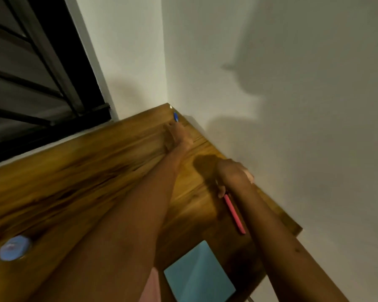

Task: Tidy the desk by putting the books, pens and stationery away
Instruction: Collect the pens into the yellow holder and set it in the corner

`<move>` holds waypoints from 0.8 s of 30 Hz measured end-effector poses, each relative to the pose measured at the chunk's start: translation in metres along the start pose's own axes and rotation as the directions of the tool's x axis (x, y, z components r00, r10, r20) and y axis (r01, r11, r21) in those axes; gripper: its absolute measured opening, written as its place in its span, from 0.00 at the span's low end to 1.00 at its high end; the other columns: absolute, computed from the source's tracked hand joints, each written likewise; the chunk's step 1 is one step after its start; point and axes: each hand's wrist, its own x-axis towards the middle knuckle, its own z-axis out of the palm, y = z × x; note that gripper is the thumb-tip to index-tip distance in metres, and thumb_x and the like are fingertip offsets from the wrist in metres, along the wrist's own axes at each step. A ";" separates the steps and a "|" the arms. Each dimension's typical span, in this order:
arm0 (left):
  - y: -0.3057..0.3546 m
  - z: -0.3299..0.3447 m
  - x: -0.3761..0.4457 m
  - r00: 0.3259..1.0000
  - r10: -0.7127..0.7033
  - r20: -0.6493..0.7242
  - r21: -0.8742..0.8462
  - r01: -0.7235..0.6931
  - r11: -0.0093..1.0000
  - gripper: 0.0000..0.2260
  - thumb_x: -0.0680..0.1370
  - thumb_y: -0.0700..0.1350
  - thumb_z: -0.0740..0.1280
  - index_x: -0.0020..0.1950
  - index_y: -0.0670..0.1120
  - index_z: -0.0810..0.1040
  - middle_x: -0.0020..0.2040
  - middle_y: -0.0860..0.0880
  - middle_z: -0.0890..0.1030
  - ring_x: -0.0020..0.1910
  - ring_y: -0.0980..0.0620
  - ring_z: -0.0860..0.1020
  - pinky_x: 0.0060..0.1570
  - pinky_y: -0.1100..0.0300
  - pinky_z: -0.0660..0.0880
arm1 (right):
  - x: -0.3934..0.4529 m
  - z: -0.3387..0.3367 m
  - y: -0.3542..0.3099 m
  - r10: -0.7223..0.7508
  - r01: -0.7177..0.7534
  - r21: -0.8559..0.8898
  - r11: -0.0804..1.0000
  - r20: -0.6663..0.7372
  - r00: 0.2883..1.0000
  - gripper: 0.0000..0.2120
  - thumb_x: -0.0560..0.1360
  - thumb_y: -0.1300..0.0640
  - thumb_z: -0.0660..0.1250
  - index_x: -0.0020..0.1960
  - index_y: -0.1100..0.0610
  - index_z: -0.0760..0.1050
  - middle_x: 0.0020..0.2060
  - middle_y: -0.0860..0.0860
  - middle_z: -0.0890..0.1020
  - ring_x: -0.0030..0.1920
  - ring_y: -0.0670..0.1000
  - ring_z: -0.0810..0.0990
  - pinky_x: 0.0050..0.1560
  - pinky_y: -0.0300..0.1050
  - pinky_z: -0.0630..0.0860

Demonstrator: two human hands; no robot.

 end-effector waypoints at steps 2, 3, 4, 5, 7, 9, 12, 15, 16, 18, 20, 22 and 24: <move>0.008 0.006 0.017 1.000 -0.006 -0.010 -0.013 0.006 1.000 0.15 0.80 0.41 0.59 0.66 0.38 0.69 0.66 0.40 0.70 0.62 0.43 0.73 0.59 0.54 0.71 | 0.016 0.002 -0.004 -0.083 0.085 0.080 0.993 -0.032 0.996 0.03 0.70 0.67 0.68 0.44 0.63 0.78 0.24 0.55 0.79 0.49 0.54 0.82 0.59 0.57 0.75; 0.009 0.009 0.025 1.000 -0.019 -0.016 -0.008 0.019 1.000 0.15 0.81 0.41 0.57 0.67 0.38 0.68 0.66 0.40 0.70 0.64 0.43 0.71 0.61 0.56 0.68 | 0.024 0.004 -0.005 -0.126 0.128 0.103 0.986 -0.025 0.992 0.09 0.68 0.68 0.70 0.47 0.63 0.79 0.25 0.55 0.81 0.49 0.55 0.83 0.57 0.58 0.77; 0.010 0.010 0.031 0.999 -0.039 -0.008 -0.003 0.039 0.999 0.15 0.82 0.41 0.54 0.67 0.38 0.68 0.67 0.39 0.70 0.66 0.43 0.70 0.62 0.58 0.66 | 0.029 0.006 -0.005 -0.159 0.160 0.106 0.981 -0.012 0.987 0.12 0.65 0.69 0.73 0.48 0.63 0.79 0.30 0.55 0.83 0.49 0.56 0.84 0.55 0.58 0.78; 0.009 0.011 0.035 0.999 -0.045 -0.003 0.002 0.045 0.999 0.15 0.83 0.40 0.52 0.67 0.37 0.68 0.67 0.39 0.71 0.66 0.43 0.70 0.61 0.60 0.65 | 0.031 0.007 -0.005 -0.182 0.181 0.110 0.977 0.000 0.983 0.14 0.62 0.71 0.75 0.46 0.63 0.78 0.37 0.56 0.85 0.48 0.57 0.84 0.53 0.58 0.79; 0.009 0.011 0.037 1.000 -0.012 0.008 0.033 0.012 0.999 0.14 0.81 0.38 0.55 0.64 0.37 0.73 0.64 0.39 0.75 0.63 0.42 0.74 0.59 0.57 0.71 | 0.034 0.004 -0.005 -0.225 0.219 0.143 0.965 0.023 0.974 0.14 0.59 0.72 0.77 0.37 0.62 0.74 0.37 0.57 0.84 0.40 0.56 0.85 0.48 0.55 0.82; 0.005 0.004 0.035 0.999 0.027 0.036 0.034 -0.028 0.999 0.12 0.80 0.38 0.59 0.62 0.37 0.75 0.62 0.39 0.77 0.61 0.42 0.76 0.57 0.55 0.74 | 0.034 0.002 -0.008 -0.262 0.250 0.188 0.950 0.042 0.964 0.14 0.62 0.72 0.76 0.35 0.61 0.72 0.29 0.55 0.82 0.34 0.55 0.84 0.41 0.48 0.82; -0.005 -0.007 0.028 0.995 0.025 0.095 0.003 -0.026 1.000 0.11 0.78 0.37 0.63 0.60 0.37 0.74 0.60 0.39 0.78 0.58 0.42 0.77 0.54 0.54 0.75 | 0.025 -0.003 -0.011 -0.280 0.246 0.251 0.936 0.113 0.953 0.12 0.68 0.71 0.71 0.32 0.61 0.72 0.16 0.51 0.76 0.24 0.48 0.79 0.20 0.32 0.70; -0.017 -0.029 0.016 0.977 0.045 0.209 -0.108 -0.023 0.994 0.11 0.77 0.36 0.63 0.59 0.35 0.75 0.57 0.36 0.79 0.52 0.41 0.79 0.43 0.55 0.76 | 0.008 -0.007 -0.016 -0.336 0.299 0.343 0.890 0.052 0.940 0.11 0.70 0.71 0.69 0.31 0.63 0.74 0.15 0.51 0.75 0.16 0.45 0.74 0.18 0.32 0.66; -0.022 -0.040 0.011 0.971 0.049 0.235 -0.158 -0.012 0.987 0.11 0.77 0.36 0.63 0.58 0.34 0.75 0.56 0.35 0.79 0.49 0.41 0.80 0.39 0.56 0.75 | 0.001 -0.008 -0.019 -0.349 0.323 0.368 0.872 0.006 0.937 0.09 0.70 0.70 0.69 0.33 0.63 0.75 0.18 0.53 0.77 0.17 0.46 0.74 0.18 0.32 0.66; -0.032 -0.067 -0.004 0.965 0.051 0.258 -0.216 0.006 0.976 0.11 0.77 0.37 0.65 0.57 0.33 0.76 0.53 0.35 0.80 0.41 0.42 0.81 0.33 0.58 0.74 | -0.018 -0.007 -0.027 -0.377 0.370 0.402 0.838 -0.064 0.924 0.04 0.72 0.67 0.68 0.38 0.65 0.79 0.29 0.58 0.81 0.25 0.50 0.78 0.22 0.35 0.69; -0.045 -0.098 -0.018 0.968 0.065 0.244 -0.223 -0.010 0.975 0.10 0.77 0.38 0.65 0.56 0.35 0.76 0.51 0.36 0.81 0.33 0.49 0.77 0.29 0.60 0.72 | -0.039 -0.004 -0.037 -0.428 0.418 0.454 0.787 -0.086 0.900 0.04 0.74 0.66 0.66 0.44 0.67 0.79 0.38 0.61 0.82 0.34 0.54 0.80 0.32 0.41 0.73; -0.063 -0.134 -0.035 0.972 0.099 0.211 -0.196 -0.057 0.979 0.08 0.77 0.39 0.66 0.54 0.36 0.76 0.49 0.39 0.80 0.37 0.50 0.76 0.35 0.59 0.75 | -0.066 0.005 -0.050 -0.493 0.470 0.495 0.731 -0.093 0.865 0.05 0.77 0.65 0.65 0.43 0.64 0.76 0.37 0.58 0.80 0.34 0.53 0.79 0.36 0.43 0.75; -0.085 -0.173 -0.056 0.977 0.108 0.183 -0.195 -0.072 0.978 0.07 0.76 0.39 0.67 0.51 0.37 0.77 0.48 0.40 0.80 0.43 0.47 0.79 0.47 0.54 0.78 | -0.097 0.020 -0.068 -0.531 0.486 0.553 0.677 -0.089 0.842 0.07 0.78 0.65 0.63 0.40 0.62 0.73 0.36 0.58 0.78 0.32 0.52 0.77 0.37 0.46 0.78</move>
